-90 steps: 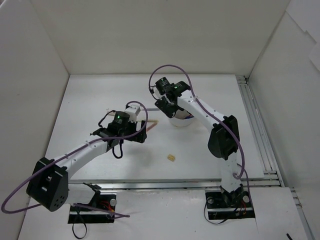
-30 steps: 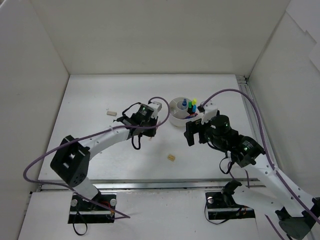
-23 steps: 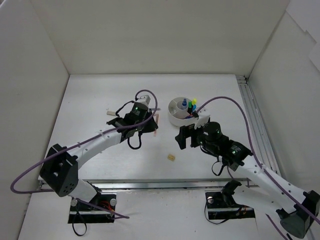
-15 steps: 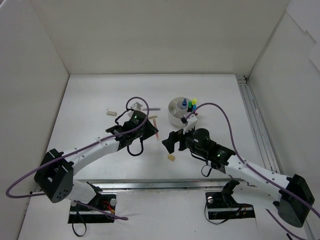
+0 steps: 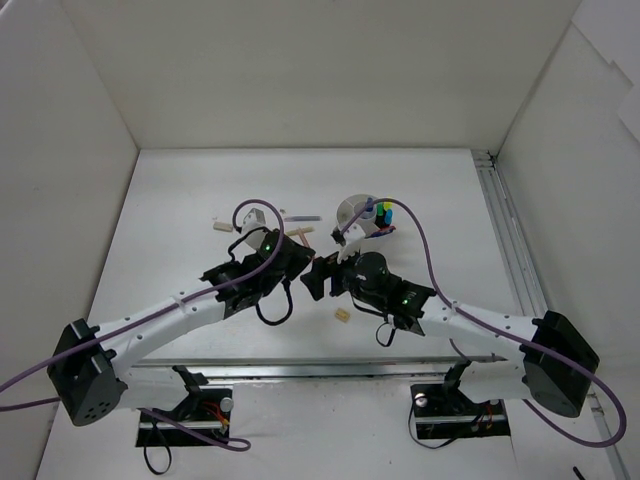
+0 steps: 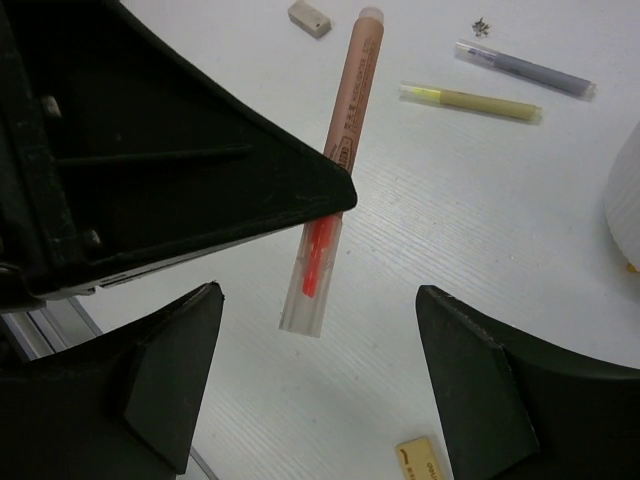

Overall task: Sort the stationery into containers
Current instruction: Pick up the pen from the center of the board, then place the pen in the storage box.

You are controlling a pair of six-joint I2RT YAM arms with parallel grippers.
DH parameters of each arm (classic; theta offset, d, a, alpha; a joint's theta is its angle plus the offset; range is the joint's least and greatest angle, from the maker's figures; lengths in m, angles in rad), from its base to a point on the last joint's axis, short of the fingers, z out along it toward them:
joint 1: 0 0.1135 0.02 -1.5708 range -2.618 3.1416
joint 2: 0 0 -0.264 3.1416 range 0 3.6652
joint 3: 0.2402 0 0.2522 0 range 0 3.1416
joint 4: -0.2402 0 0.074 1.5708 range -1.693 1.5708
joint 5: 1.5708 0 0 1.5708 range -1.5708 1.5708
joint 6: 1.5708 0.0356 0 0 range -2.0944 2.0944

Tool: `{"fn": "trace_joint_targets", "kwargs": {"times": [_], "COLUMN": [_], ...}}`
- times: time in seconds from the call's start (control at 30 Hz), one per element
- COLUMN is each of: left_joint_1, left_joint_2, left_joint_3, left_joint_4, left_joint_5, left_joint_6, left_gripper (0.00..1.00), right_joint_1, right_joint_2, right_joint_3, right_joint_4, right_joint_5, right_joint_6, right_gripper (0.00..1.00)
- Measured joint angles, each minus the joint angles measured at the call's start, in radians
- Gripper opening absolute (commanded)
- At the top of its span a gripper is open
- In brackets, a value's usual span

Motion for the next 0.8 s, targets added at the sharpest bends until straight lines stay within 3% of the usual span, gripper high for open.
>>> {"fn": "trace_joint_targets", "kwargs": {"times": [0.37,0.53,0.63,0.67,0.77,0.8], "left_joint_1": [-0.008,-0.009,-0.010,-0.010,-0.011,-0.011], "left_joint_2": [0.001,0.001,0.000,-0.001,-0.006,-0.012], "left_joint_3": [-0.015,-0.019,-0.021,-0.021,-0.026,-0.031], "left_joint_4": [0.000,-0.002,-0.002,-0.002,0.003,0.005], "left_joint_5": [-0.017,-0.025,-0.026,-0.026,-0.027,-0.024], "left_joint_6": [-0.009,-0.005,-0.002,0.000,0.017,0.029], "left_gripper": [0.00,0.00,0.00,0.03,0.28,0.52], "right_joint_1": [0.010,0.009,0.012,0.012,0.015,0.017], "right_joint_2": [0.002,0.026,0.027,0.027,0.024,0.021], "right_joint_3": [0.028,0.043,0.043,0.043,0.043,0.045], "right_joint_4": [0.023,0.020,0.018,0.018,0.014,0.007], "right_joint_5": [0.045,0.056,0.063,0.063,0.065,0.067], "right_joint_6": [-0.013,-0.012,-0.014,-0.015,-0.017,-0.021], "right_gripper": [0.33,0.00,0.00,0.00,0.00,0.00]}}
